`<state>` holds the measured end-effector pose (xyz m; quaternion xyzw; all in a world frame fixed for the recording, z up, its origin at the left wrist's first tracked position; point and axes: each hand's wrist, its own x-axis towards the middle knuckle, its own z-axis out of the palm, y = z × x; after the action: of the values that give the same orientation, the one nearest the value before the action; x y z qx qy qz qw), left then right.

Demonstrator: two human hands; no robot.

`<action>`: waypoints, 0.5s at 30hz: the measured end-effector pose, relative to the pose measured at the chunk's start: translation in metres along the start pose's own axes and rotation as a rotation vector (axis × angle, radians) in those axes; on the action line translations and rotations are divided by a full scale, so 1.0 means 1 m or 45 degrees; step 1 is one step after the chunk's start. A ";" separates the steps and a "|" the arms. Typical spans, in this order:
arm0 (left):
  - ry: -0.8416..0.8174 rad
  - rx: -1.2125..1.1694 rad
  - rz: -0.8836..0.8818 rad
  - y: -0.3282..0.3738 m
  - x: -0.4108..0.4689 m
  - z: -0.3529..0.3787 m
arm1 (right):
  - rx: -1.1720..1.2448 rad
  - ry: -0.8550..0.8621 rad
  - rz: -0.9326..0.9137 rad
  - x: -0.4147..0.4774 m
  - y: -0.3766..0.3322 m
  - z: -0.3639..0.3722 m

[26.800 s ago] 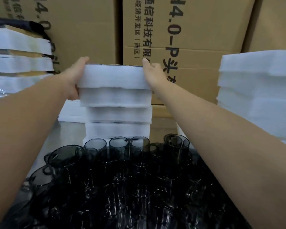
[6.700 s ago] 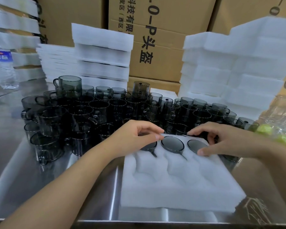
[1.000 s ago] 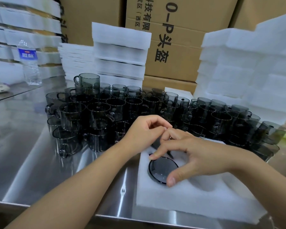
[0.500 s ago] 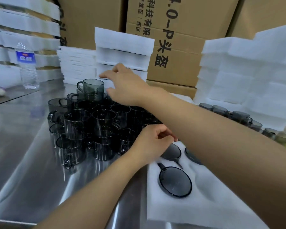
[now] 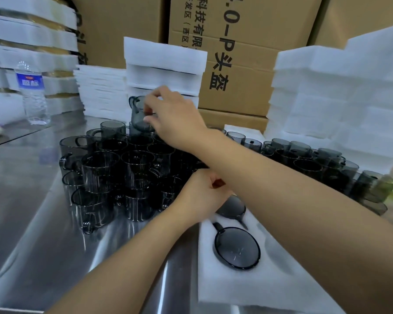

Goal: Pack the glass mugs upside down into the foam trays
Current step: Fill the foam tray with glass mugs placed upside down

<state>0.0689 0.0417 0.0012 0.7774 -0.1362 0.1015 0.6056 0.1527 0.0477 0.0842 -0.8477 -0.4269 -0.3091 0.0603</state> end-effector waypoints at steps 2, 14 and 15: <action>-0.004 -0.024 0.031 -0.002 0.001 0.000 | 0.035 0.041 0.048 -0.014 0.011 -0.016; 0.109 -0.095 0.067 -0.020 0.016 0.000 | 0.435 0.112 0.356 -0.179 0.054 -0.052; 0.099 -0.116 0.073 -0.020 0.017 0.001 | 0.437 0.131 0.335 -0.188 0.053 -0.047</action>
<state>0.0912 0.0437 -0.0118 0.7402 -0.1392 0.1427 0.6422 0.0869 -0.1320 0.0224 -0.8565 -0.3554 -0.2641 0.2651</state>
